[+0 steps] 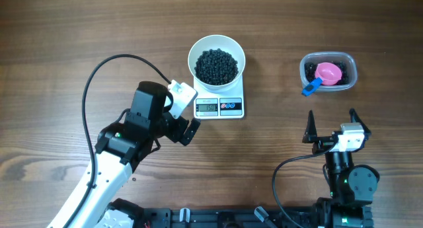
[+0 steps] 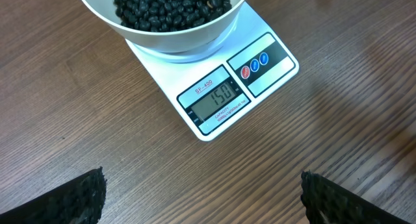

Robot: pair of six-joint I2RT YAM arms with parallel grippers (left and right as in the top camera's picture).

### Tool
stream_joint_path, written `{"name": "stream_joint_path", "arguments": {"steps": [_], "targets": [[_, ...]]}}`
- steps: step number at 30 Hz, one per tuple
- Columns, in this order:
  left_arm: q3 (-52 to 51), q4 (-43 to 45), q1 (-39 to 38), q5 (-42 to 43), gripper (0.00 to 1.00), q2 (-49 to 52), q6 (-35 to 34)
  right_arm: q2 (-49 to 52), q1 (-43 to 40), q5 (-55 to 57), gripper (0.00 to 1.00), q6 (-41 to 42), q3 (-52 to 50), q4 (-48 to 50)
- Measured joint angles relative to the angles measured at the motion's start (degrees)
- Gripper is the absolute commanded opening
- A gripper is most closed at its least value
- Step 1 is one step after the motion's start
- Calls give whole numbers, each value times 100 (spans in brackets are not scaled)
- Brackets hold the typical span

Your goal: Scoop item into bowl and weigh 150g on scale

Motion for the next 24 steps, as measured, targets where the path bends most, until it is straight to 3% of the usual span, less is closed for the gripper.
{"name": "stream_joint_path", "arguments": {"steps": [10, 24], "targets": [[-2, -13, 0, -2, 100, -157, 0, 0, 0, 0, 100, 0, 0, 0], [-13, 485, 0, -94, 100, -3038, -44, 0, 0, 0, 99, 0, 0, -2]]}}
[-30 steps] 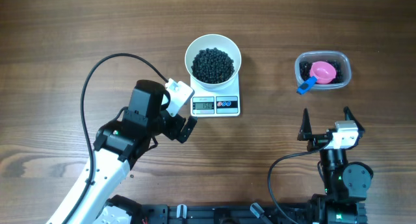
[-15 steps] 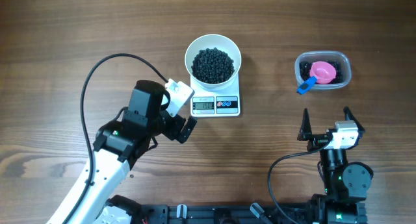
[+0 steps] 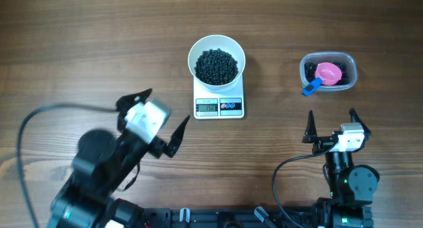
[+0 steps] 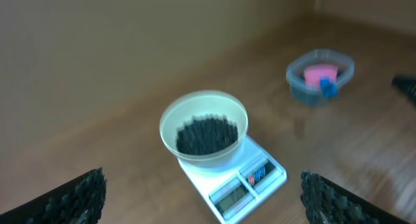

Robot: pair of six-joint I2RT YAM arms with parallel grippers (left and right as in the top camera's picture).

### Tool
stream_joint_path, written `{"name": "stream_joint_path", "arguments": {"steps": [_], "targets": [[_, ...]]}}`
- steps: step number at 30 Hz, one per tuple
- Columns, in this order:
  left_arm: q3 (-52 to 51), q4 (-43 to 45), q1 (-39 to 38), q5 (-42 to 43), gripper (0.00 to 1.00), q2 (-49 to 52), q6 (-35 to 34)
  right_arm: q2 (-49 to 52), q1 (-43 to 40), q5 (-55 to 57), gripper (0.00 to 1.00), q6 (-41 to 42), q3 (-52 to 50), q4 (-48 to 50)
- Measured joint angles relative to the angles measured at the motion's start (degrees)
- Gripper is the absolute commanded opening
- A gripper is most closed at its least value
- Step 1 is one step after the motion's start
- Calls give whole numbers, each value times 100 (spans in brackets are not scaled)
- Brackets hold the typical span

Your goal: Scoop item into bowl and weigh 150g on scale

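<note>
A white bowl (image 3: pixel 217 61) full of small black beans stands on the white scale (image 3: pixel 220 106), whose display faces the front. In the left wrist view, blurred, the bowl (image 4: pixel 204 128) and scale (image 4: pixel 242 188) lie ahead. My left gripper (image 3: pixel 155 121) is open and empty, raised left and in front of the scale. At the right, a clear container (image 3: pixel 328 71) holds a pink scoop (image 3: pixel 328 73) with a blue handle and a few beans. My right gripper (image 3: pixel 331 125) stands open and empty in front of that container.
The wooden table (image 3: pixel 66 49) stretches out to the left and back. The left arm's black cable (image 3: pixel 59 109) runs across the left front. The arm bases sit along the front edge.
My left gripper has pulled back from just in front of the scale to a higher spot farther left and front. The right arm, bowl and scale have not moved.
</note>
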Motion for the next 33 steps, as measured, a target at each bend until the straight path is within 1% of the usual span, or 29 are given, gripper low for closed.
{"name": "stream_joint_path", "arguments": {"steps": [4, 6, 14, 21, 26, 33], "targets": [[-61, 68, 0, -59, 100, -560, -236, -2, 0, 0, 100, 0, 0, 0], [-247, 243, 0, -63, 100, -859, -326, -2, 0, 0, 100, 0, 0, 0], [-1731, 1504, 0, -125, 100, -1969, -439, -4, 0, 0, 100, 0, 0, 0], [-2763, 2415, 0, -243, 100, -2527, -656, -4, 0, 0, 100, 0, 0, 0], [-3252, 2726, 0, -409, 100, -2859, -863, -4, 0, 0, 100, 0, 0, 0], [-3571, 2815, 0, -450, 100, -3134, -911, -4, 0, 0, 100, 0, 0, 0]]}}
